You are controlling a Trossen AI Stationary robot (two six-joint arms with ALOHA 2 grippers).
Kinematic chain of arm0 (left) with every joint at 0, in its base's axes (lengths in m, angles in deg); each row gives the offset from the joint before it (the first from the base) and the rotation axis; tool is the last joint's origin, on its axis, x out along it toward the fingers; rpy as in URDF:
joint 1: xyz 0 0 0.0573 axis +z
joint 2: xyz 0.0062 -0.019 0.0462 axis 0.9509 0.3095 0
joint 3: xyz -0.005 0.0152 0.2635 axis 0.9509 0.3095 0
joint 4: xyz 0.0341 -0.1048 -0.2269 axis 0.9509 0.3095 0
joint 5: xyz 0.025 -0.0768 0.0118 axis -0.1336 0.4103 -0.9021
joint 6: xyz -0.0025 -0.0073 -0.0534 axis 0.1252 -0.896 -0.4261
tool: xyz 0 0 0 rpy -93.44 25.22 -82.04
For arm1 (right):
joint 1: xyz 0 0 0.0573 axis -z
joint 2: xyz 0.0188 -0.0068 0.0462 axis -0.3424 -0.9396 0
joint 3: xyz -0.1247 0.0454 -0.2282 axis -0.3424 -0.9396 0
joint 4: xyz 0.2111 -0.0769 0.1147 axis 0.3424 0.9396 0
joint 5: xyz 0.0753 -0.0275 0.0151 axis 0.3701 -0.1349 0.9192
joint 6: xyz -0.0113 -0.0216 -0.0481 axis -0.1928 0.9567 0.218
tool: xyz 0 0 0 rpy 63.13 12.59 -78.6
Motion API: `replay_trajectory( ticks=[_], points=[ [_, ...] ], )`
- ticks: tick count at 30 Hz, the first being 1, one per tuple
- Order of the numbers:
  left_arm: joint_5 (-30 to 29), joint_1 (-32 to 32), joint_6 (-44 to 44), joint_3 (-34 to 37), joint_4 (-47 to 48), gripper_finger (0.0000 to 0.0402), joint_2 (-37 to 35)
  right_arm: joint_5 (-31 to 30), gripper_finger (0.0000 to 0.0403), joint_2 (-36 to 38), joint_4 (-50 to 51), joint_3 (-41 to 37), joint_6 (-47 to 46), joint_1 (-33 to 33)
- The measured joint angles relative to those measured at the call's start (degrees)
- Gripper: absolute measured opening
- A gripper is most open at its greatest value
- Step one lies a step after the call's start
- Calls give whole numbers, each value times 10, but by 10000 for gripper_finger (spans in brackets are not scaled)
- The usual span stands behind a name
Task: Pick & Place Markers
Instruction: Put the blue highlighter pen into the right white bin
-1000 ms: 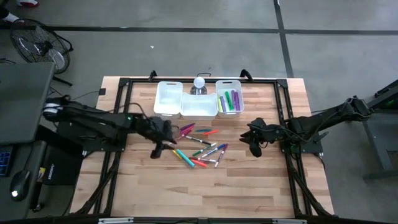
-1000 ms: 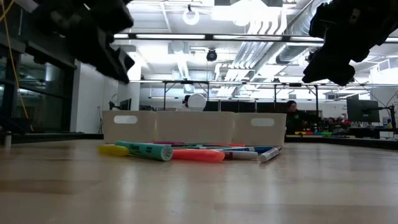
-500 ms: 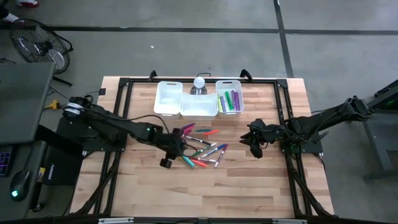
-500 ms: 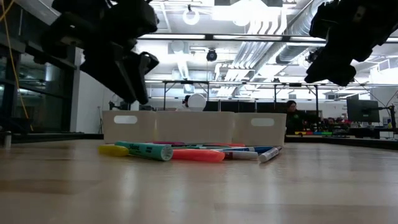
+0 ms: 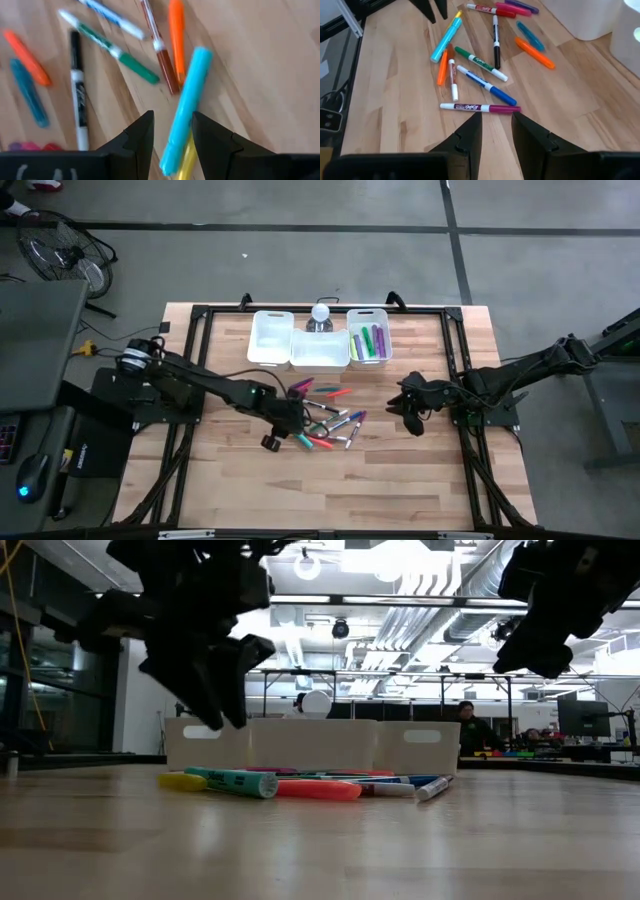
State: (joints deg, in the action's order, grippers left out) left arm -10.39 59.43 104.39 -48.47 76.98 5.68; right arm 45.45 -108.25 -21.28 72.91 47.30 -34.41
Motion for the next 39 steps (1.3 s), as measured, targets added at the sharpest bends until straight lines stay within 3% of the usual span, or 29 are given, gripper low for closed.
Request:
replay_trajectory(
  ticks=[9, 16, 39],
  points=[
    [14, -17, 43, 0, -11, 129, 38, 9, 94, 0, 0, 0, 10, 0],
    [-8, -18, 40, 0, -31, 129, 55, 17, 94, 0, 1, 0, 13, 0],
    [8, -17, 59, 0, -50, 114, 92, 24, 94, 0, 0, 0, 23, 0]
  ],
)
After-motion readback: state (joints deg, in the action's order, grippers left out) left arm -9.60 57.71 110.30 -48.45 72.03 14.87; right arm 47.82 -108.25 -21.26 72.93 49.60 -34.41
